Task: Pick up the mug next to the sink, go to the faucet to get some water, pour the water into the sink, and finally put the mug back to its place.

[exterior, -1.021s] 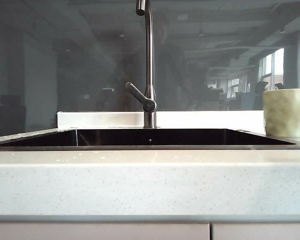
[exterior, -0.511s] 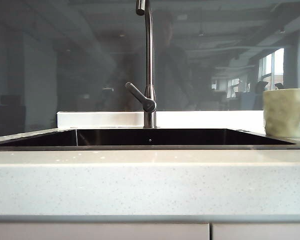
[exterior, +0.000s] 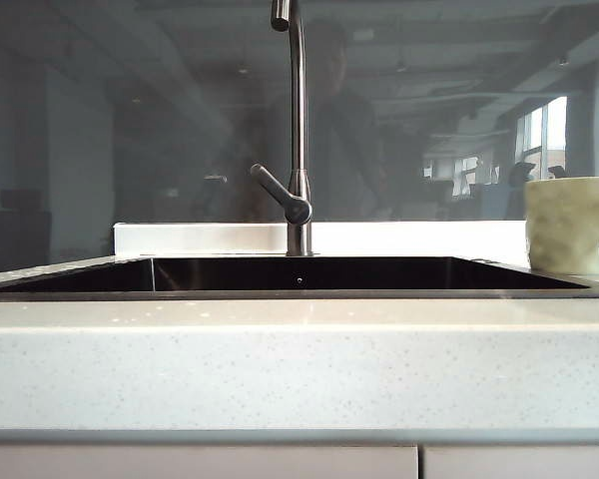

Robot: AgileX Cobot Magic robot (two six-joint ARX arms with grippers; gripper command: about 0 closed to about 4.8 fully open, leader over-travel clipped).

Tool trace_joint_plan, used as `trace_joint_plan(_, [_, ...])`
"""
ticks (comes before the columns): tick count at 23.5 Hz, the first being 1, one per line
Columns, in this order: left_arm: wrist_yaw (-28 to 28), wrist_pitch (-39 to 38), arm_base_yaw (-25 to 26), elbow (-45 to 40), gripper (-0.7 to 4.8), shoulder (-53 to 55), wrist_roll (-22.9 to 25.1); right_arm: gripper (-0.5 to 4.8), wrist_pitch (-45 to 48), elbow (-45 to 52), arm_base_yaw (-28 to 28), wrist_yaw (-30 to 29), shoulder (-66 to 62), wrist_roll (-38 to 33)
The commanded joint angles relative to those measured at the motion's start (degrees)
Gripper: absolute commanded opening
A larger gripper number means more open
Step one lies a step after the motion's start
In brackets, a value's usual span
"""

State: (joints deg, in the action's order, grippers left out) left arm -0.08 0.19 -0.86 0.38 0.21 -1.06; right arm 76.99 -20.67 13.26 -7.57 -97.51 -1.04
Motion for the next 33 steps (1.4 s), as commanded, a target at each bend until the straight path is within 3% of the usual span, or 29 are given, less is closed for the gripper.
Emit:
trace_joint_plan(1, [0.33,0.55,0.04,0.17,-0.05,0.02,0.20,1.80,0.90,-0.72,0.02,0.09,-0.46,0.00])
trace_joint_plan(22, [0.33,-0.79,0.04,0.17,-0.05,0.02,0.17,1.43,0.63,-1.86,0.04,0.17,-0.46,0.00])
trace_joint_plan(25, [0.33,-0.79,0.04,0.20,-0.05,0.02,0.17,0.85,0.66,-1.86,0.02,0.15,-0.46,0.00])
trace_joint_plan(30, [0.33,-0.74,0.04,0.17,-0.05,0.02,0.17,0.68,0.66,-1.88,0.04,0.17,-0.46,0.00])
trace_joint_plan(33, [0.33,-0.61,0.04,0.20,-0.05,0.02,0.17,0.29,0.72,-1.88,0.04,0.15,-0.46,0.00])
